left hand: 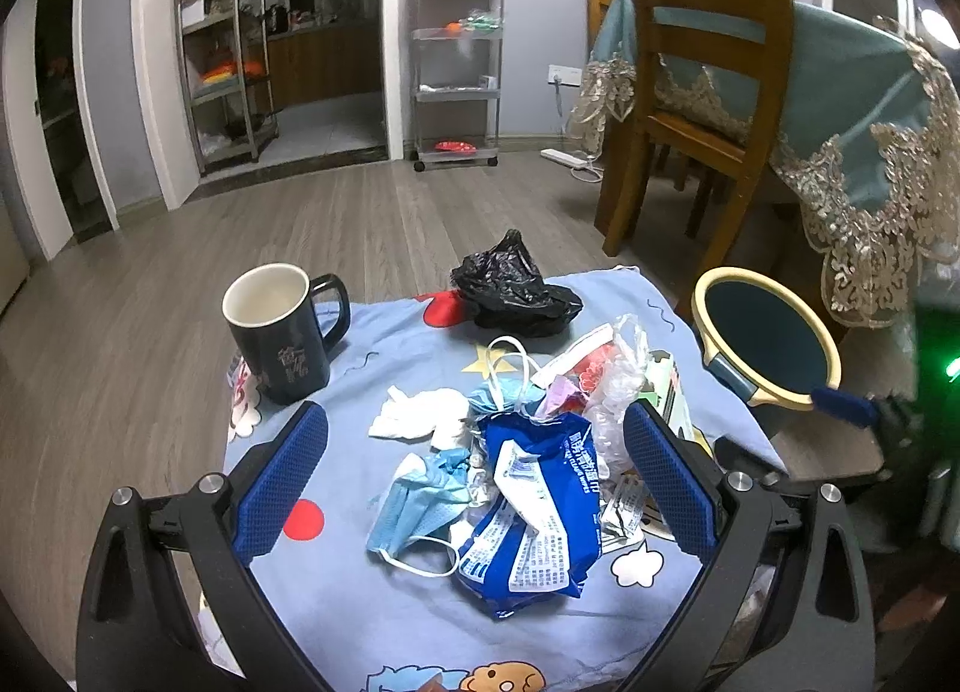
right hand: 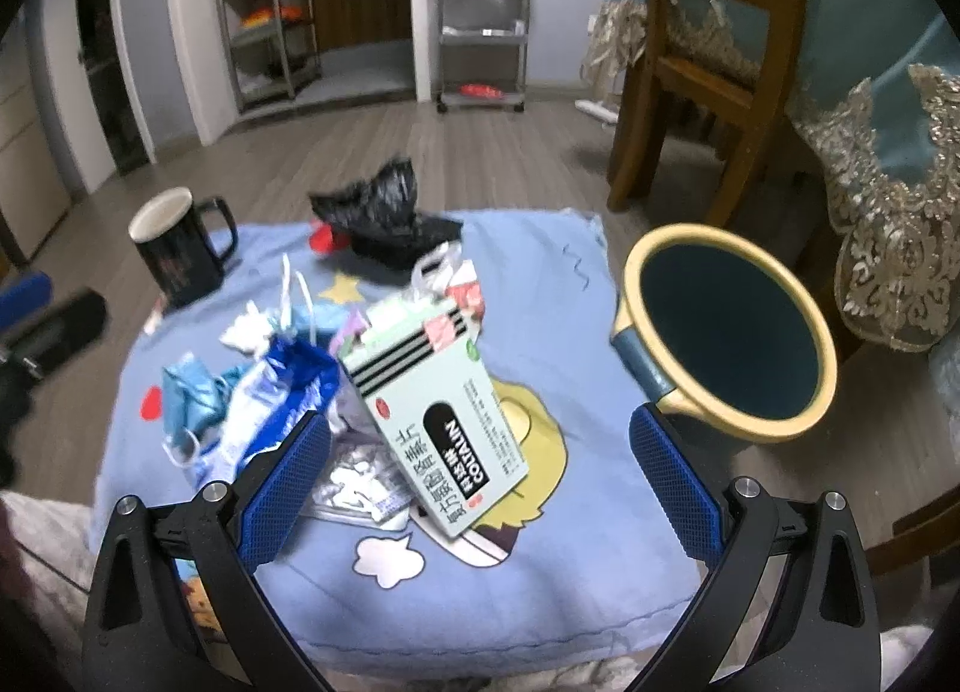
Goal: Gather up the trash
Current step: 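Grasp the blue wet-wipes pack with left tool while right tool grasps the green-white medicine box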
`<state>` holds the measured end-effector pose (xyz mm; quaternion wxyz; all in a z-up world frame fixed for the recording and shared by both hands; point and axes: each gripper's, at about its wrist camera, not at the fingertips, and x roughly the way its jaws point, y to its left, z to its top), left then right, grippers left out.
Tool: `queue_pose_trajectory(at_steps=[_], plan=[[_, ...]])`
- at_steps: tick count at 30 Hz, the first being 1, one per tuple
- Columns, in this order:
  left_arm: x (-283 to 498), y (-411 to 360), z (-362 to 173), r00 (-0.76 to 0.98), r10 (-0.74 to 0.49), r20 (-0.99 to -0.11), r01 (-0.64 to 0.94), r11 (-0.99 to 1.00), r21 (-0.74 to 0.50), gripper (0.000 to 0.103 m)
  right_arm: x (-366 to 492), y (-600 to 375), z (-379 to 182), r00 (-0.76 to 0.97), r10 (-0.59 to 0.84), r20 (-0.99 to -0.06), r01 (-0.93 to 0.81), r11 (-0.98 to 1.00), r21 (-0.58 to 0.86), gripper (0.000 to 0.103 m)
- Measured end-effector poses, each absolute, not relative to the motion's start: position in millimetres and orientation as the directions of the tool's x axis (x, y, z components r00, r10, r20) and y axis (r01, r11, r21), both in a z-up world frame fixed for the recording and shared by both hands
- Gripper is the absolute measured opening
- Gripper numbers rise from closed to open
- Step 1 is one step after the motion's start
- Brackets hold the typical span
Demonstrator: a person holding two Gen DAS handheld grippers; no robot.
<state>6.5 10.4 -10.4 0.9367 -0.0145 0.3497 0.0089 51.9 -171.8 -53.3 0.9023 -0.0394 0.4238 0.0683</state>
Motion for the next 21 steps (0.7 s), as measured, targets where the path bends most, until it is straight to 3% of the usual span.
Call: queue_pose_trajectory(at_steps=[10,15,19,21], plan=[[15.7,26.5,-25.4,0.723,0.054,-0.689,-0.097,0.995,-0.024,0.097,66.9,-149.3,-90.0,0.577,0.061,-0.815,-0.217,0.973,-0.081,0.099],[25.4,27.3,-43.3,0.655,0.076,-0.752,-0.103,0.995,0.011,0.097,78.5,-153.3,-100.5,0.553,0.070,-0.830,-0.201,0.978,-0.051,0.099],[25.2,20.3,-55.3,0.618,0.076,-0.783,-0.059,0.997,0.050,0.097,83.1,-152.6,-105.9,0.549,0.066,-0.833,-0.198,0.979,-0.053,0.094],[24.7,14.7,-59.3,0.611,0.067,-0.789,-0.027,0.998,0.064,0.097,85.0,-150.8,-108.3,0.545,0.066,-0.836,-0.204,0.977,-0.056,0.086]])
